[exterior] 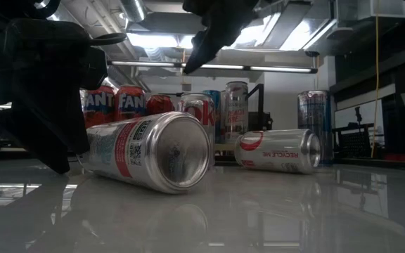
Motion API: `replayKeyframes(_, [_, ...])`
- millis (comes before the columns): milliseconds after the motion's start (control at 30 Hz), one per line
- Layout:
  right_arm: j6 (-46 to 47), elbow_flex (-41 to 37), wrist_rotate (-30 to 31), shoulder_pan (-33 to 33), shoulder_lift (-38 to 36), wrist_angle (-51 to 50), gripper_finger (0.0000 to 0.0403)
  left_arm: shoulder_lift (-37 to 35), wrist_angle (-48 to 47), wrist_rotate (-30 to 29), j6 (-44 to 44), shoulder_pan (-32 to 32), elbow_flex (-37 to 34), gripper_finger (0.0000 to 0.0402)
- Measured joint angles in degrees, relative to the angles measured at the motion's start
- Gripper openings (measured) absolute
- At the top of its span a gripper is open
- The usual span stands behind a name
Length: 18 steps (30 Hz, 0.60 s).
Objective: Place canned beverage on shelf
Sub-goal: Put the red silver soda can on the shelf
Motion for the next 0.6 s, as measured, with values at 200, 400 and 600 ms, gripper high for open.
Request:
replayKeyframes(200, [0.0,1.0,0.0,0.0,0.0,-2.1,0.0399,0.0,0.0,0.0,0.0,0.0,0.0,0.0321])
replayKeyframes(400, [-0.1,8.2,1.5,-0.7,0.1,-8.1,0.0399,0.0,0.0,0.0,0.0,0.0,0.0,0.0321])
replayKeyframes(600, [0.1,17.6,1.0,-1.2,2.4,-12.2,0.0399,0.0,0.0,0.1,0.0,0.0,0.0,0.0321])
